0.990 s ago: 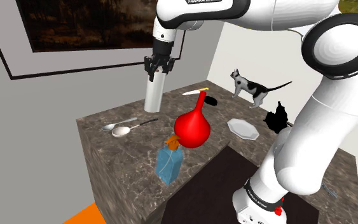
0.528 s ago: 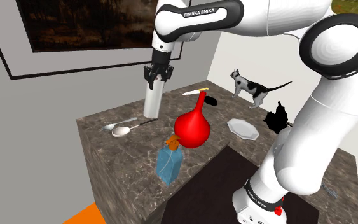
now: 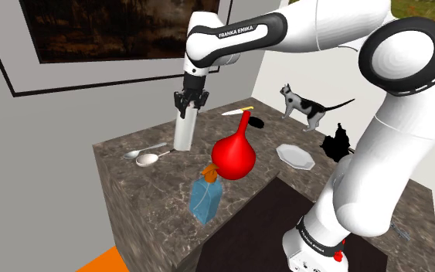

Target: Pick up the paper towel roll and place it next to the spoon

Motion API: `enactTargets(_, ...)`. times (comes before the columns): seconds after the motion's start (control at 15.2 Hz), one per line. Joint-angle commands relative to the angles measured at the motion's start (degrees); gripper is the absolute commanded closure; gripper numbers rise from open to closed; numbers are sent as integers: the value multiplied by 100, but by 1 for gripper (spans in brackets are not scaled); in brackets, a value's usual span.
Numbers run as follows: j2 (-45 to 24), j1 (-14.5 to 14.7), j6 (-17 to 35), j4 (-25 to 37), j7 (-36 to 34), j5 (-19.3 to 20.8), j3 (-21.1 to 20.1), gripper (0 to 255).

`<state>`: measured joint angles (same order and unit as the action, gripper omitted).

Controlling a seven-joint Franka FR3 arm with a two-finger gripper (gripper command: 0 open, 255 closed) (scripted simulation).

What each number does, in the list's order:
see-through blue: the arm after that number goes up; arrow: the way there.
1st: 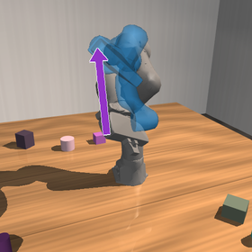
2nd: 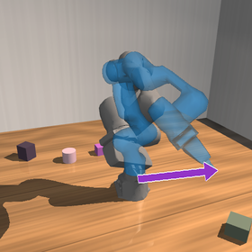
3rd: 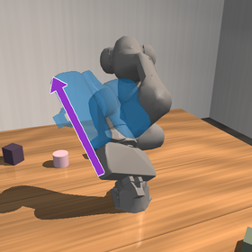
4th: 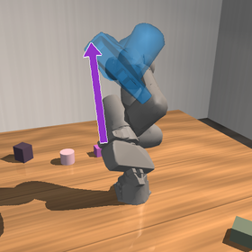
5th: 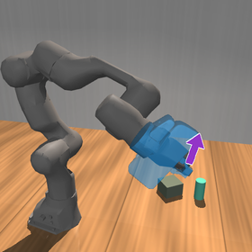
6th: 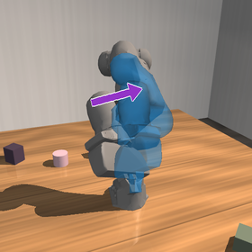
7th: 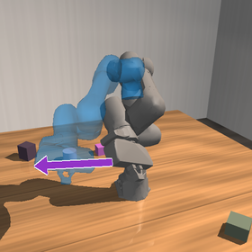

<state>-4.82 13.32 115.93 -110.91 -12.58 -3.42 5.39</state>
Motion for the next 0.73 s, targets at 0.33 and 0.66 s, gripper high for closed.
enactTargets(0.33,-106,-1,364,-257,29,-23,-3,255)
enactTargets(0.66,-106,-1,364,-257,29,-23,-3,255)
